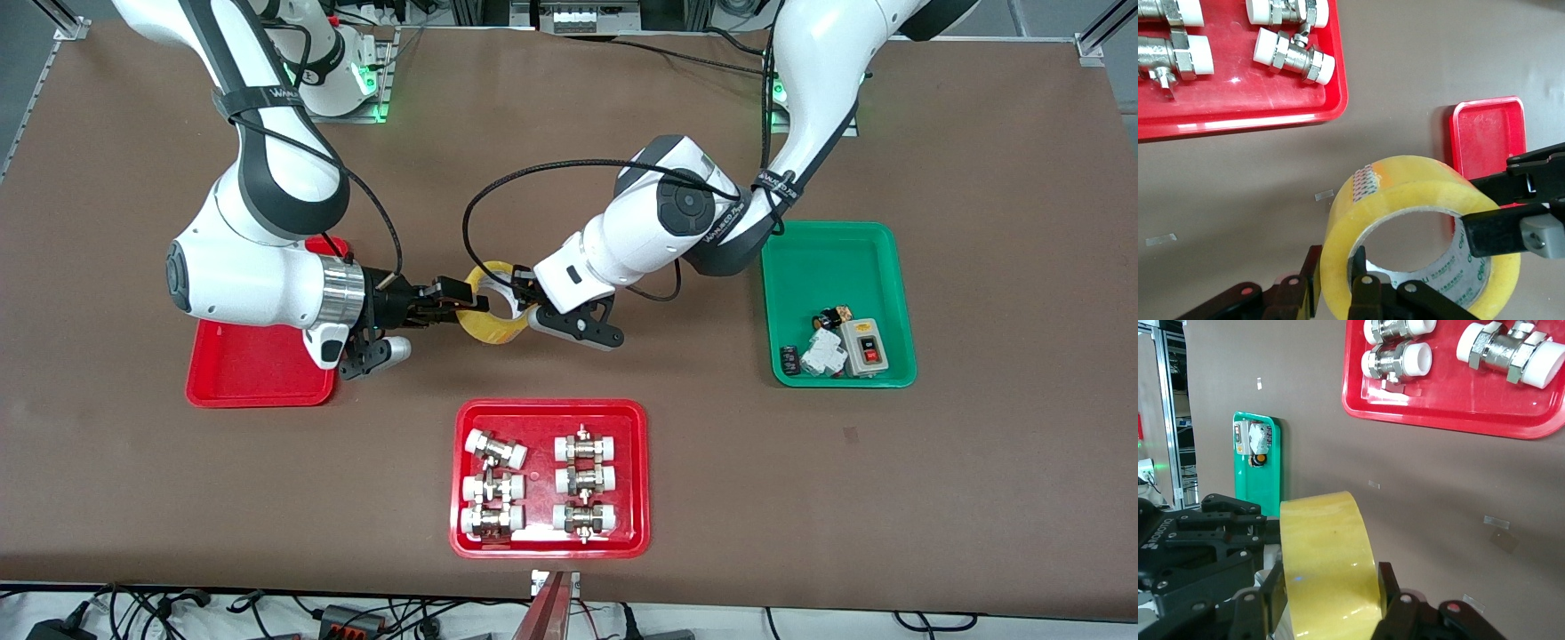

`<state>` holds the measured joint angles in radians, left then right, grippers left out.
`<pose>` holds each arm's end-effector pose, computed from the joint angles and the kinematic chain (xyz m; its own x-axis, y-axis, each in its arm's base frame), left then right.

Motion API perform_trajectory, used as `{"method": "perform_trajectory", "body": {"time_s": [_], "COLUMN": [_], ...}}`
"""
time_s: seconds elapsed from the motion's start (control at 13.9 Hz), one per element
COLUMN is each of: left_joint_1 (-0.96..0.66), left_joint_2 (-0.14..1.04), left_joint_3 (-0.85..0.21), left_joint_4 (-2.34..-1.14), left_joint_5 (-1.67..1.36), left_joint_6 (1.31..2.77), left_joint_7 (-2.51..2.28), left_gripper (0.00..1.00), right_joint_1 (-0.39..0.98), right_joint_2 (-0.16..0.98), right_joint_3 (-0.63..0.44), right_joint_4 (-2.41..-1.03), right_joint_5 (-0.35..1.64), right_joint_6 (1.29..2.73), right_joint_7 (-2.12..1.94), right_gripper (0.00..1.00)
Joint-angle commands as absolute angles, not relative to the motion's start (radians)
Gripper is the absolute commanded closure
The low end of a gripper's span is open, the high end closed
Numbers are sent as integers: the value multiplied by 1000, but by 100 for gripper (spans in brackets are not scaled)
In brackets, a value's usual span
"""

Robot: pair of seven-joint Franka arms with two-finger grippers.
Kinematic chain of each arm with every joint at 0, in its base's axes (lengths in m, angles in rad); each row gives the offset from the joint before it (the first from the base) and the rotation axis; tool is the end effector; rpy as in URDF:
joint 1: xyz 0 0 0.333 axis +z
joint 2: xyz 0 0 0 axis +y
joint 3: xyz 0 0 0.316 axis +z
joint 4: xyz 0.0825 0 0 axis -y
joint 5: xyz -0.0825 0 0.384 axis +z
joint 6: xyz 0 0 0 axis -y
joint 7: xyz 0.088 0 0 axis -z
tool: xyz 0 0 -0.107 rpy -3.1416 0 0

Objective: Left arm passes tape to right arm into tray
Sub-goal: 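Grasp the tape roll with the right gripper beside the left gripper, then carry the tape into the empty red tray while the left gripper withdraws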

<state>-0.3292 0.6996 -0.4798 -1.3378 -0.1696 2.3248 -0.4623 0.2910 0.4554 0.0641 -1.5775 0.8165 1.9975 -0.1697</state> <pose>0.5860 -0.4834 0.3878 0.9952 -0.0811 0.0545 -0.0976 -0.8487 0.5197 0.6304 0.2746 0.3921 0.9851 0.1660 -0.0441 0.0903 -0.7191 -0.6890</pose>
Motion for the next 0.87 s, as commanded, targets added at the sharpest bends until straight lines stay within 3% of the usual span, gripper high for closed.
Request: {"method": "perform_trajectory", "body": {"time_s": [0.0, 0.22, 0.58, 0.79], "left_joint_1": [-325, -290, -111, 24], "left_joint_2": [693, 658, 516, 466], "left_joint_3": [-477, -474, -474, -485], "left_joint_4": [-1316, -1316, -1312, -1302], "left_joint_5": [-156, -158, -132, -123], "left_joint_6": [2310, 2237, 1851, 1674], "left_joint_7": [-459, -460, -321, -146], "left_gripper": [0, 0, 0, 0], "right_joint_1": [270, 224, -23, -124], "right_joint_2": [445, 422, 429, 465], "right_joint_3": [64, 63, 63, 61], "right_joint_4": [-1575, -1575, -1580, -1588], "right_joint_5": [819, 818, 740, 609], "right_joint_6": [1988, 1938, 1643, 1574], "right_joint_7": [-181, -178, -366, -506], "right_gripper": [100, 100, 100, 100]}}
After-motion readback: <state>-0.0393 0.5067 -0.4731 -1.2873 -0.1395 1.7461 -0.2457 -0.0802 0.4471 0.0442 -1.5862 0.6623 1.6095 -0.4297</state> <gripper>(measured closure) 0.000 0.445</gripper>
